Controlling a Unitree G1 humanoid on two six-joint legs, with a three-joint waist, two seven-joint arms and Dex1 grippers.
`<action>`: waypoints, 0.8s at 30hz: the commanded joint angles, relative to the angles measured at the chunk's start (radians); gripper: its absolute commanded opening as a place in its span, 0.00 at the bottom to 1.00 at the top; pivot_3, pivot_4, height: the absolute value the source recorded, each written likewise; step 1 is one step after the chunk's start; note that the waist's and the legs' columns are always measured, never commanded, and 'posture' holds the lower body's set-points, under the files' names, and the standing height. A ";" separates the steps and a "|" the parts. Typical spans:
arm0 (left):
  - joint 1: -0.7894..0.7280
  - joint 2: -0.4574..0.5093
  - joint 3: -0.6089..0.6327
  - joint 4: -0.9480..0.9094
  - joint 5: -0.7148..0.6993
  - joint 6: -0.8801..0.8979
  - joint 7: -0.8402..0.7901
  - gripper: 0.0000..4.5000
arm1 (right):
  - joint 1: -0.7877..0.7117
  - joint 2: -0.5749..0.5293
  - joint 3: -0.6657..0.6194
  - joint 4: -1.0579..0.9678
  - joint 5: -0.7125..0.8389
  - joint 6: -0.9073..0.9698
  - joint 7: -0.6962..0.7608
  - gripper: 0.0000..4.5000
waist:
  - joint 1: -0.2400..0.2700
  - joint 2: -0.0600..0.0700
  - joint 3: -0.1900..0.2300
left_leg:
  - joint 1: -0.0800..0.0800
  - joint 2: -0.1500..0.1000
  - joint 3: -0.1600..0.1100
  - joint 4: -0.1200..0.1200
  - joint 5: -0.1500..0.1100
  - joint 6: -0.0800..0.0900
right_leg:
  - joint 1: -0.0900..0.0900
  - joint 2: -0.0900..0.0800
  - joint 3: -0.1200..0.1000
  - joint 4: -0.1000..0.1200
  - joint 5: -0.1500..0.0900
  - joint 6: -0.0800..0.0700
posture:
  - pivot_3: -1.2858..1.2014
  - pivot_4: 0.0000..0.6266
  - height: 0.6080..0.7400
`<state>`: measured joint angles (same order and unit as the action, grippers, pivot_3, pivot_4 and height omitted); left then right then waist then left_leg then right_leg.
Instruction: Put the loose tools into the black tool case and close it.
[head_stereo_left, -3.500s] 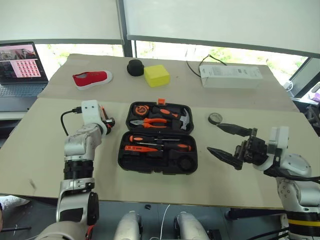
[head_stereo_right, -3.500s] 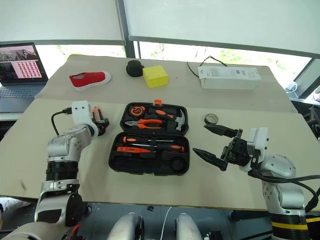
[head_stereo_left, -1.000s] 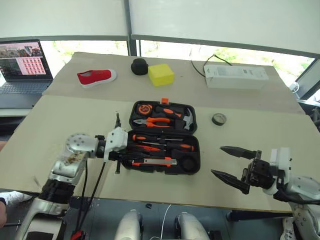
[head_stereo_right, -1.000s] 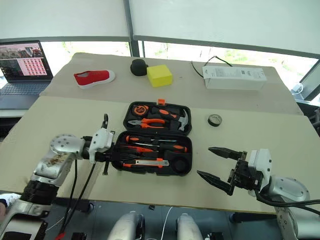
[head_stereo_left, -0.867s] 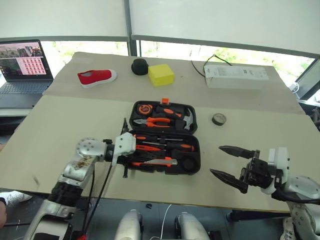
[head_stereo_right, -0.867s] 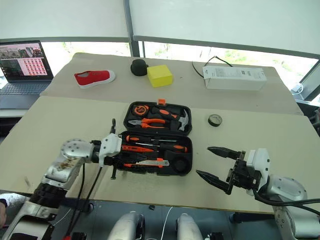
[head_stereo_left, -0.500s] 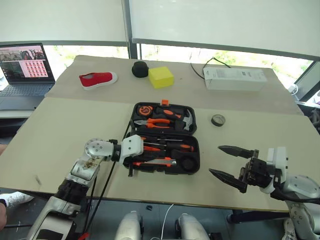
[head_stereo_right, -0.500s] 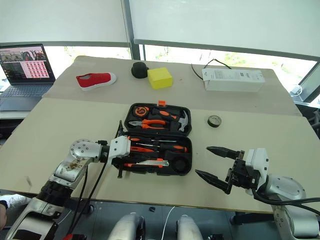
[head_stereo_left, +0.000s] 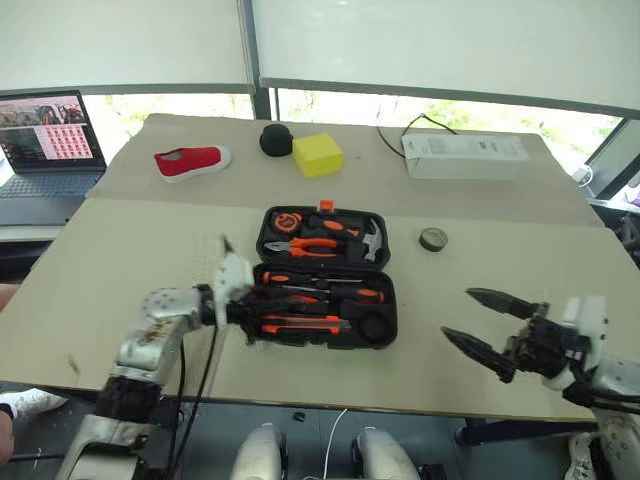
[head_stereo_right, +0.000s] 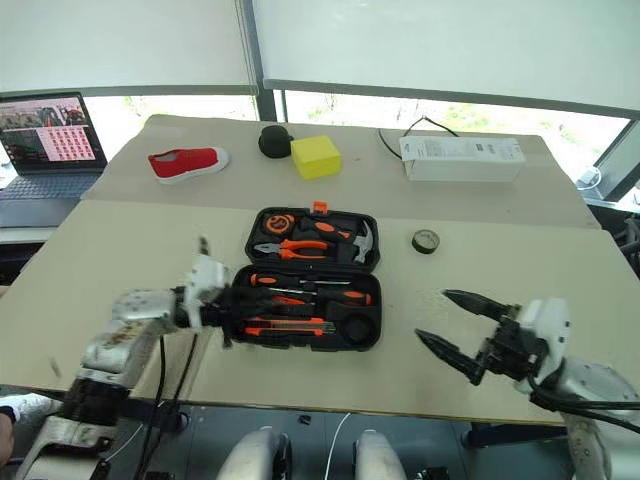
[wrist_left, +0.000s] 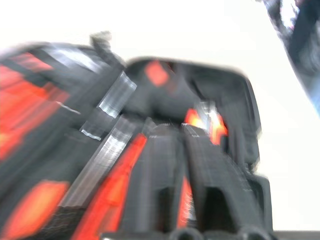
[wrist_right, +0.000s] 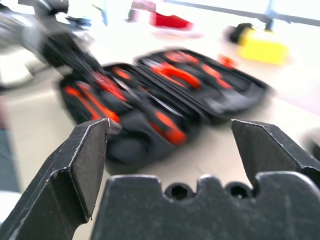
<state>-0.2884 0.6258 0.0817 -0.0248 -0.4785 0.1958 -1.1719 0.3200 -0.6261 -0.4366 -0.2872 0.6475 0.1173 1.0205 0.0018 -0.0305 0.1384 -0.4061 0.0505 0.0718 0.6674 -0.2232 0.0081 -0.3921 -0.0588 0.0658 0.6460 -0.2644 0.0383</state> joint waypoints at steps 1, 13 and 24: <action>0.121 0.037 0.151 -0.086 -0.132 0.059 -0.003 0.52 | 0.016 0.061 -0.072 0.097 -0.043 -0.110 -0.043 1.00 | -0.004 0.002 -0.001 | 0.000 0.000 0.000 0.000 0.000 0.000 | 0.000 -0.001 0.000 0.000 0.000 0.000 | 0.52 0.24 1.00; 0.265 0.018 0.250 -0.024 -0.135 -0.085 -0.049 0.99 | -0.248 -0.019 0.017 0.255 -0.178 -0.104 -0.131 1.00 | -0.018 0.004 0.001 | 0.002 0.000 0.001 -0.001 0.000 0.001 | -0.001 -0.003 0.004 -0.001 -0.001 -0.002 | 0.52 0.24 1.00; 0.157 -0.041 0.180 -0.065 -0.150 -0.001 0.048 0.99 | -1.051 -0.134 0.546 0.771 -0.522 0.230 -0.060 1.00 | -0.015 0.003 0.002 | -0.004 0.000 0.004 -0.005 0.000 0.001 | -0.009 0.001 0.003 0.001 0.000 -0.002 | 0.52 0.24 1.00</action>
<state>-0.1228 0.5883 0.2585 -0.0610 -0.6279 0.2149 -1.1301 -0.6790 -0.7568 0.0632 0.3927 0.1944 0.3883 0.9241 -0.0128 -0.0278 0.1400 -0.4145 0.0496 0.0774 0.6624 -0.2233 0.0093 -0.4053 -0.0591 0.0688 0.6464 -0.2640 0.0364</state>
